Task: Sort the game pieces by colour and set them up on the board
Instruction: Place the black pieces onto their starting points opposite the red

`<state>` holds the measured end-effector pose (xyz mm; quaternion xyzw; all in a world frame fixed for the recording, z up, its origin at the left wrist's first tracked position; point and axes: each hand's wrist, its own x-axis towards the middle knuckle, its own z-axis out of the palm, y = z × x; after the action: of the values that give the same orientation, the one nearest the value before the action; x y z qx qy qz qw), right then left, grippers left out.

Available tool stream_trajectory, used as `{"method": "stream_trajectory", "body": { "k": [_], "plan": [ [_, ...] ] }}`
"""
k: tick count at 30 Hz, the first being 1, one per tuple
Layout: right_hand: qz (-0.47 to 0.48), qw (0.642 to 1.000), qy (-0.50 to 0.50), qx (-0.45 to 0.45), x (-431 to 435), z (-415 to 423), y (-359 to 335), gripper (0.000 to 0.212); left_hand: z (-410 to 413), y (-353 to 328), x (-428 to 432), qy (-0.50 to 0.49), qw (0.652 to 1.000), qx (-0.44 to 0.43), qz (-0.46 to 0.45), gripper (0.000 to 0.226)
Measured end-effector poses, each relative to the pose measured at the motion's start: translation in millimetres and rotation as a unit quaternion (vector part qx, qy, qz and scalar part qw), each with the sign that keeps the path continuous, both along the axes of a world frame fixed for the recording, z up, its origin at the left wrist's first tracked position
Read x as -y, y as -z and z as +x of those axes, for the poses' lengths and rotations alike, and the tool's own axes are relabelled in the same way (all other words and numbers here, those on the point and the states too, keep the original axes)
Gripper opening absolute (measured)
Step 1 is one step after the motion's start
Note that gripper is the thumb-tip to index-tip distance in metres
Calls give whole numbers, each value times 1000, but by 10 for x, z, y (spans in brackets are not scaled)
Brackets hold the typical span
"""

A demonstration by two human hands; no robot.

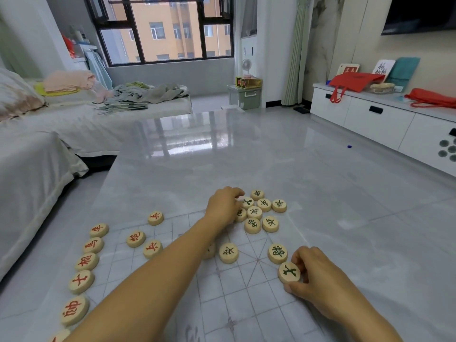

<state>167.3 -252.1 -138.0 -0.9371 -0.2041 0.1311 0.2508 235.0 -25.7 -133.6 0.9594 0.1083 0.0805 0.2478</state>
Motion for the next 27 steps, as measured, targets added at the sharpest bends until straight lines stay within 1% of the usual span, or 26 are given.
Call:
{"method": "stream_trajectory", "body": {
  "k": [1,3,5,7,9,10,11,12,13,14,15,16,17,19,20,21,23,25,27],
  "plan": [
    [-4,1000,-4,0,-2,5,-3,28,115,6,-5,21,999,-26,41,40],
    [-12,1000,-10,-3,-10,21,-8,29,307,-6,-7,69,984,-97,131,45],
    [-22,1000,-11,-3,-23,38,-11,31,439,-28,-7,92,972,-154,153,43],
    [-26,1000,-11,-1,-29,46,-15,31,500,-42,-8,93,969,-164,162,40],
    [-20,1000,-10,-2,-25,41,-22,31,475,-86,-3,81,969,-138,191,38],
    [-19,1000,-11,-2,-19,33,-25,31,430,-125,6,67,974,-103,189,37],
    [-19,1000,-11,-1,-14,26,-30,30,363,-164,17,55,984,-63,158,35],
    [-18,1000,-11,0,-11,22,-28,29,268,-208,42,49,993,-36,99,33],
    [-16,1000,-10,2,-10,16,-23,29,144,-242,72,56,998,-28,29,32],
    [-11,1000,-7,4,-10,10,-17,28,-1,-261,118,71,996,-38,-26,33],
    [-6,1000,-4,6,-7,6,-11,28,-149,-257,174,90,993,-60,-52,34],
    [-2,1000,-2,7,-7,2,-8,28,-290,-226,238,110,989,-84,-43,35],
    [-1,1000,0,7,-8,-3,-8,28,-405,-175,297,128,987,-96,-3,36],
    [-2,1000,1,2,-11,-8,-17,29,-540,-74,394,145,980,-90,102,38],
    [-2,1000,1,0,-11,-9,-20,29,-557,-40,421,143,977,-81,134,38],
    [-1,1000,1,-2,-11,-8,-24,29,-563,-27,428,137,977,-79,145,38],
    [1,1000,-1,-4,-9,-4,-31,30,-564,-50,380,138,979,-98,113,35],
    [0,1000,-5,-9,-8,-2,-38,30,-557,-55,273,173,971,-145,76,42],
    [-3,1000,-6,-11,-5,-1,-39,30,-552,-56,206,208,962,-164,71,49]
  ]
}}
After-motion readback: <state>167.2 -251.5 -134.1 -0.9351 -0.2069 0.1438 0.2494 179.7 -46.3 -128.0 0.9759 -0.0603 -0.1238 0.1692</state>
